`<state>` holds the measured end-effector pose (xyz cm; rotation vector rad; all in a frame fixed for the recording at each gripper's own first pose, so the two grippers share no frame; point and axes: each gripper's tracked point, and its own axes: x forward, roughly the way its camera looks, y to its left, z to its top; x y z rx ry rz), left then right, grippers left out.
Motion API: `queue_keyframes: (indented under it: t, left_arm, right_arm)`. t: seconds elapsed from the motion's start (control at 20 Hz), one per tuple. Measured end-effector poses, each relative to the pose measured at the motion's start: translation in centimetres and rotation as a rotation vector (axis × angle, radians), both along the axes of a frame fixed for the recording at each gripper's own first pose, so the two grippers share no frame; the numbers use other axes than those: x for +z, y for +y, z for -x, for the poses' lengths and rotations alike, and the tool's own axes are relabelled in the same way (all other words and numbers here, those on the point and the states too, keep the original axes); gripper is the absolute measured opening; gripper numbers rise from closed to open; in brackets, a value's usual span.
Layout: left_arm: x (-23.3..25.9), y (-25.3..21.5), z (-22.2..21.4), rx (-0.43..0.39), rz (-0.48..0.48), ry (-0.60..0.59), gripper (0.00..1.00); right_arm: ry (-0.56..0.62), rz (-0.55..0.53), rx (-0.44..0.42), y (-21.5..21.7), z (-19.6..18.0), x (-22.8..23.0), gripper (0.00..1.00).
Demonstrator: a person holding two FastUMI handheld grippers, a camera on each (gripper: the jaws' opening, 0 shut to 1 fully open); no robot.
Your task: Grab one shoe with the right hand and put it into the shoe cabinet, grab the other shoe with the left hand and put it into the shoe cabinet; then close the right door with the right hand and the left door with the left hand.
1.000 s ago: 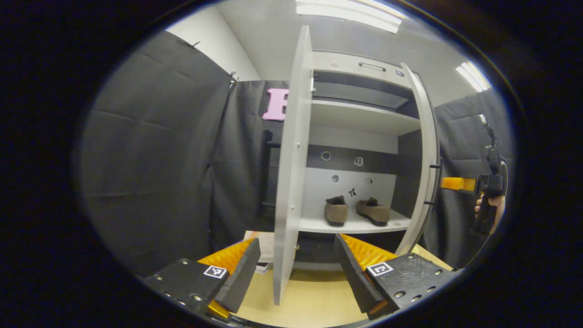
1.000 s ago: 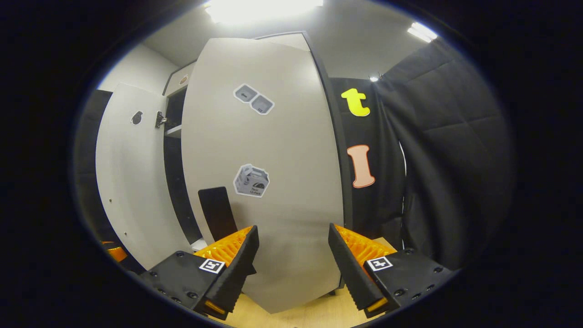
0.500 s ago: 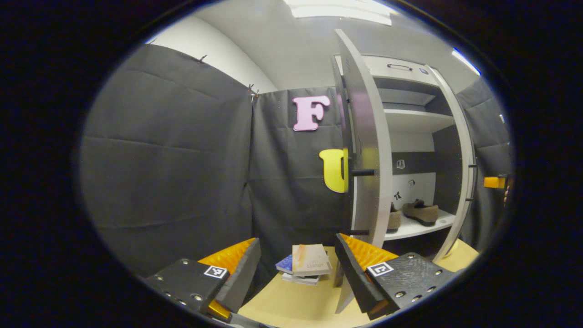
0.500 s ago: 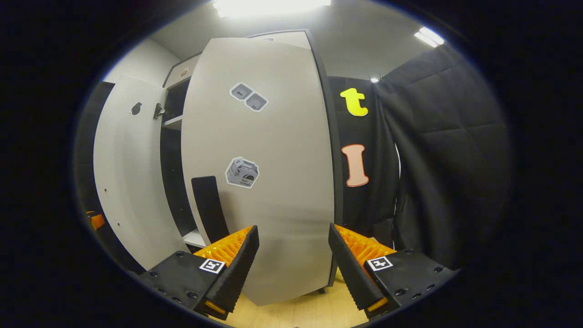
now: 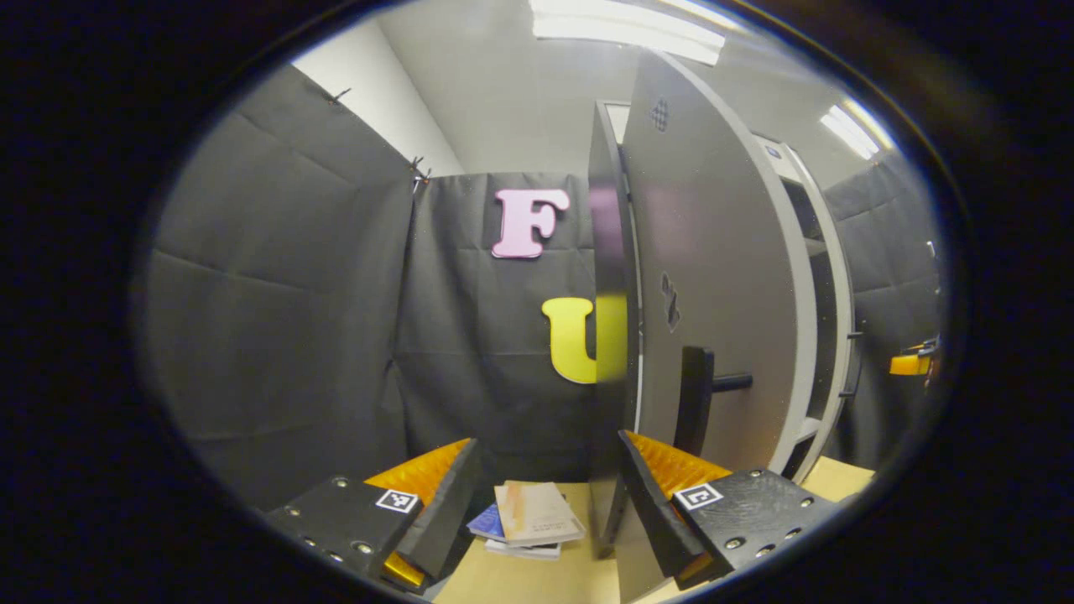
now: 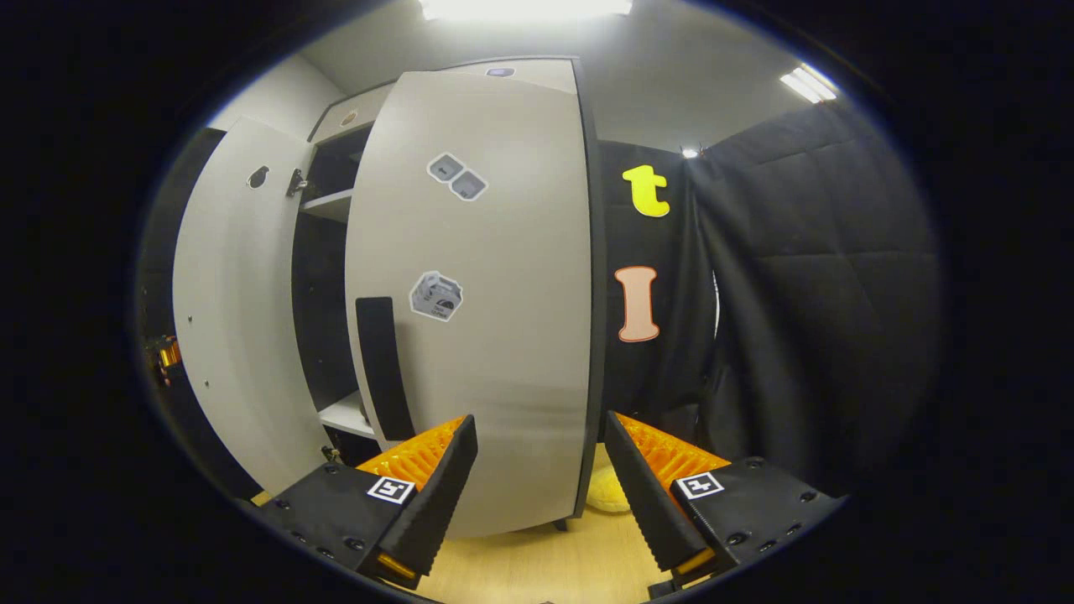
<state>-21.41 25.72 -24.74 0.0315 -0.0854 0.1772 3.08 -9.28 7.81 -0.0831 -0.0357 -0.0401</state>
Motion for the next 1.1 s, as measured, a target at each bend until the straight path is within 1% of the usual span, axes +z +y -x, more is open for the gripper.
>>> queue_keyframes:
  t: [0.05,0.1,0.15,0.25,0.3,0.35,0.4,0.45,0.6,0.7,0.75,0.8,1.1]
  left_arm:
    - [0.1,-0.1,-0.3,-0.023,0.006,0.011,1.00]
    - [0.1,-0.3,-0.3,-0.038,0.011,0.020,1.00]
    - [0.0,-0.4,-0.3,-0.039,0.008,0.027,0.93]
    - [0.4,-0.4,-0.4,-0.031,-0.032,0.034,0.92]
    - [0.6,-0.6,-0.4,-0.032,-0.043,0.038,0.99]
    - [0.6,-0.8,-0.4,-0.039,-0.036,0.046,0.99]
    - [0.7,-1.1,-0.6,-0.050,-0.018,0.052,0.92]
    - [0.7,-1.5,-0.7,-0.059,-0.003,0.058,0.92]
    - [0.4,-3.8,-1.0,-0.071,-0.008,0.068,0.92]
    - [0.4,-5.3,-1.1,-0.092,-0.012,0.064,0.92]
    - [0.3,-6.1,-1.2,-0.102,-0.008,0.067,0.99]
    - [0.2,-6.9,-1.6,-0.110,-0.006,0.070,0.99]
    - [0.1,-10.8,-3.1,-0.114,0.014,0.080,0.91]
  right_arm:
    - [0.010,0.004,-0.009,-0.5,0.2,-0.4,0.97]
    - [0.016,0.004,-0.020,-1.0,0.4,-0.7,0.97]
    - [0.019,-0.001,-0.030,-1.4,0.7,-0.9,0.97]
    - [0.019,-0.022,-0.044,-2.1,0.9,-1.3,0.97]
    - [0.021,-0.036,-0.049,-2.3,0.9,-1.5,0.97]
    - [0.023,-0.051,-0.050,-2.4,1.0,-1.7,0.97]
    - [0.022,-0.065,-0.049,-2.5,1.2,-1.8,0.98]
    - [0.016,-0.073,-0.050,-2.7,1.3,-1.9,0.98]
    - [0.009,-0.081,-0.060,-3.4,1.6,-2.3,0.97]
    - [0.037,-0.096,-0.047,-3.4,1.2,-3.2,0.97]
    - [0.046,-0.103,-0.036,-3.3,1.2,-3.4,0.97]
    - [0.049,-0.105,-0.032,-3.3,1.2,-3.5,0.97]
    - [0.052,-0.117,-0.043,-4.1,1.0,-4.2,0.97]
